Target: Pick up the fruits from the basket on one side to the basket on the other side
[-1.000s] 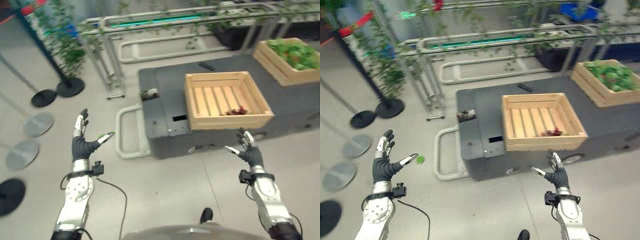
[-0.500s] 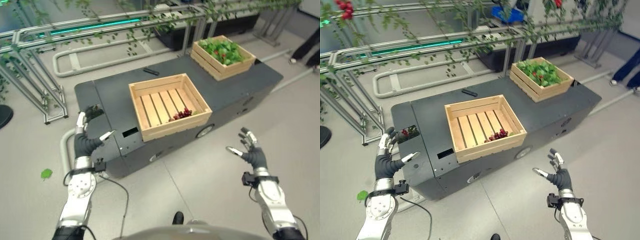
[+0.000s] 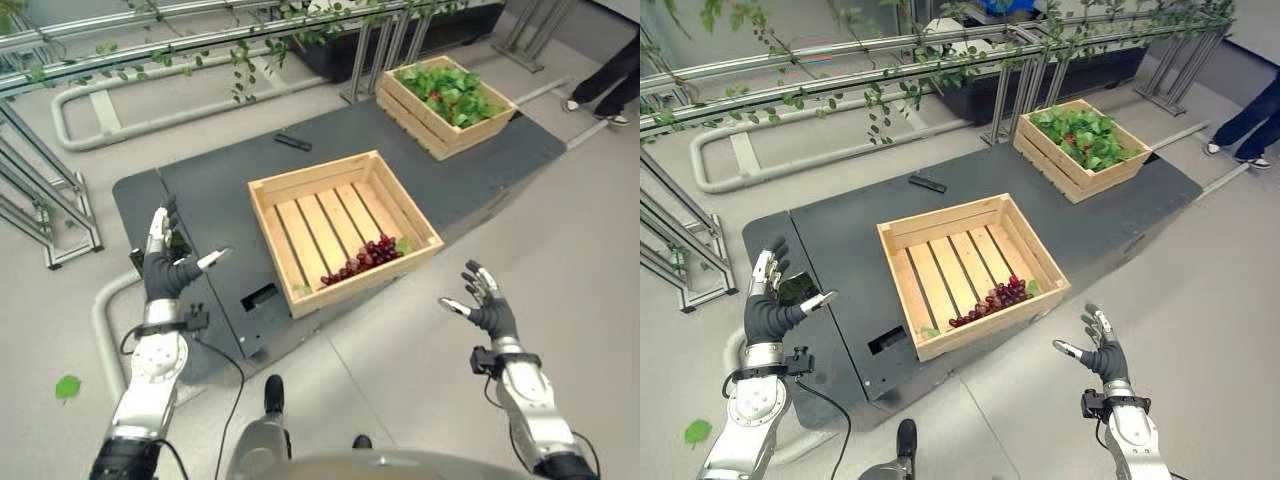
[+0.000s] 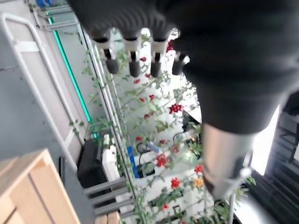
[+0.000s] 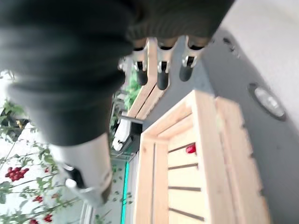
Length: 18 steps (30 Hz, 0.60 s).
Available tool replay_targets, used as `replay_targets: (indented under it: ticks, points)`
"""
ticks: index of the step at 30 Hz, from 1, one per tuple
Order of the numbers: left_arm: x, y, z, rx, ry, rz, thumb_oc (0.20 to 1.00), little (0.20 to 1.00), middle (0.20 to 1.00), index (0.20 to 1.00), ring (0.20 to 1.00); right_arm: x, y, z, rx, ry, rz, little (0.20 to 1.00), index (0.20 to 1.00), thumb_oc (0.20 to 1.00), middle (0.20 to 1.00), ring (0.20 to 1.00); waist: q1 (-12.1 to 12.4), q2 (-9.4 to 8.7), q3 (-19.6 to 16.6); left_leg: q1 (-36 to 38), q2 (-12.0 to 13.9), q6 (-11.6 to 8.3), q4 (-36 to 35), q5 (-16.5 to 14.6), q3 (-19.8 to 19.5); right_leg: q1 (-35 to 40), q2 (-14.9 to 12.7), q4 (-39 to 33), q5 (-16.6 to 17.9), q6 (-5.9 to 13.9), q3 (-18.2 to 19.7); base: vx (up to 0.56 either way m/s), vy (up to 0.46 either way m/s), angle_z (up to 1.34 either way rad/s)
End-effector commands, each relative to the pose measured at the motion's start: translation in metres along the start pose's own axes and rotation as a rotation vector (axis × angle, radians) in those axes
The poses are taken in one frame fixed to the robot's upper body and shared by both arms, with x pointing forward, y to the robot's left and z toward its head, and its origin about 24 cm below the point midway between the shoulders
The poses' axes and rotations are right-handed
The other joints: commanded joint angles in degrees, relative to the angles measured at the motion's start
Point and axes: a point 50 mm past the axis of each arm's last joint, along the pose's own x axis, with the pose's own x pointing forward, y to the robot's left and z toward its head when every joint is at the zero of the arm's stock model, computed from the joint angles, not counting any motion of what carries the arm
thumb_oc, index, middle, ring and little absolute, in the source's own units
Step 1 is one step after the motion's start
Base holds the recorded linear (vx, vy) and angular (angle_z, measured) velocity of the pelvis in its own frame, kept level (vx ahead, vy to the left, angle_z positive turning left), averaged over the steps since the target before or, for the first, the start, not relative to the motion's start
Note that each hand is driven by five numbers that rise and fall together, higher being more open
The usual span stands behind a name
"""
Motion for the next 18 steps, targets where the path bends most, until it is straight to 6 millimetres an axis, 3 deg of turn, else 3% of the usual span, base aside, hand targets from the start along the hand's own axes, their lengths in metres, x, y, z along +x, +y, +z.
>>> replay_targets:
  ticks: [1,3,5,7,8,10,12,13,14,15,16,18]
  points:
    - [0.004,0.005,0.017,-0.018,-0.104,0.027,1.0,1.0,1.0,1.0,1.0,0.01,-0.009,0.026,0.001,-0.136,-0.018,1.0,1.0,1.0,1.0,1.0,0.8,1.23,-1.99,-4.09,4.39,-5.39,3.68,-0.86,-3.55,2.98,4.9,2.62,-4.6,0.64,-0.04,0.43,0.329,-0.25]
    - [0.006,0.007,0.019,-0.017,-0.117,0.019,1.0,1.0,1.0,1.0,1.0,0.009,-0.005,0.024,0.024,-0.13,-0.016,1.0,1.0,1.0,1.0,1.0,0.56,0.31,-2.4,-3.09,3.43,-3.8,4.83,-2.82,-2.45,1.55,3.09,8.74,-4.8,1.83,0.29,0.29,0.258,-0.21]
    - [0.009,0.006,0.022,-0.004,-0.131,-0.007,1.0,1.0,1.0,1.0,1.0,0.01,0.001,0.022,0.018,-0.119,-0.003,1.0,1.0,1.0,1.0,1.0,0.56,-0.4,-2.87,-1.05,2.14,-2.0,5.05,-5.19,-1.46,-2.78,0.42,17.73,-2.24,4.42,0.21,0.25,0.265,-0.22]
    - [0.01,0.002,0.024,-0.018,-0.136,-0.03,1.0,1.0,1.0,1.0,1.0,0.01,0.002,0.02,0.025,-0.109,-0.016,1.0,1.0,1.0,1.0,1.0,-0.26,-0.35,-2.37,1.83,0.55,-0.38,4.77,-6.92,-1.46,-6.26,-1.99,27.47,4.89,7.46,0.54,0.23,0.301,-0.3]
    - [0.011,0.001,0.027,-0.018,-0.147,-0.042,1.0,1.0,1.0,1.0,1.0,0.01,0.003,0.02,0.027,-0.109,-0.017,1.0,1.0,1.0,1.0,1.0,-0.79,0.54,-1.99,3.15,0.82,0.19,4.51,-7.37,-1.63,-8.07,-2.34,31.17,7.61,7.68,0.22,0.22,0.302,-0.18]
    - [0.01,0.0,0.028,-0.016,-0.147,-0.054,1.0,1.0,1.0,1.0,1.0,0.009,0.004,0.017,0.012,-0.094,-0.017,1.0,1.0,1.0,1.0,1.0,-1.24,1.89,-1.19,5.68,1.1,0.95,4.05,-8.76,-2.12,-11.57,-3.36,34.99,7.77,7.0,-0.7,0.26,0.214,0.14]
    - [0.009,0.0,0.028,-0.013,-0.148,-0.059,1.0,1.0,1.0,1.0,1.0,0.007,0.005,0.015,0.01,-0.085,-0.017,1.0,1.0,1.0,1.0,1.0,-1.51,1.99,-1.25,7.03,0.83,0.86,3.68,-9.48,-2.49,-12.98,-4.59,32.5,6.9,6.08,-1.83,0.27,0.04,0.03]
    - [0.008,0.002,0.029,-0.019,-0.149,-0.053,1.0,1.0,1.0,1.0,1.0,0.006,0.003,0.012,0.011,-0.072,-0.029,1.0,1.0,1.0,1.0,1.0,-1.59,1.9,-1.28,8.27,0.37,0.3,3.31,-10.07,-3.43,-13.72,-6.52,24.45,6.41,5.31,-2.95,0.21,-0.04,-0.08]
    - [0.008,0.002,0.029,-0.019,-0.148,-0.054,1.0,1.0,1.0,1.0,1.0,0.006,0.003,0.012,0.011,-0.071,-0.029,1.0,1.0,1.0,1.0,1.0,-1.8,2.06,-1.16,8.56,0.54,0.22,3.26,-10.19,-3.69,-13.01,-6.29,23.82,6.51,5.3,-3.33,0.28,-0.08,0.11]
    - [0.008,0.002,0.028,-0.027,-0.147,-0.053,1.0,1.0,1.0,1.0,1.0,0.005,0.001,0.011,0.014,-0.064,-0.04,1.0,1.0,1.0,1.0,1.0,-2.01,1.88,-1.03,8.88,0.39,-0.3,3.4,-10.58,-4.36,-13.45,-6.95,18.51,6.97,5.24,-2.98,0.27,-0.145,0.33]
    - [0.01,0.002,0.029,-0.031,-0.15,-0.054,1.0,1.0,1.0,1.0,1.0,0.005,-0.003,0.01,0.005,-0.06,-0.058,1.0,1.0,1.0,1.0,1.0,-2.48,1.43,-1.07,9.59,0.44,-1.29,3.64,-11.61,-5.67,-13.93,-8.11,10.67,9.04,6.39,-1.4,0.34,-0.193,0.48]
    - [0.013,-0.001,0.03,-0.051,-0.154,-0.063,1.0,1.0,1.0,1.0,1.0,0.004,-0.008,0.009,0.002,-0.055,-0.082,1.0,1.0,1.0,1.0,1.0,-3.05,1.13,-1.1,10.31,0.64,-1.89,4.23,-12.81,-7.14,-13.54,-8.56,7.07,10.47,7.26,0.91,0.28,-0.154,0.61]
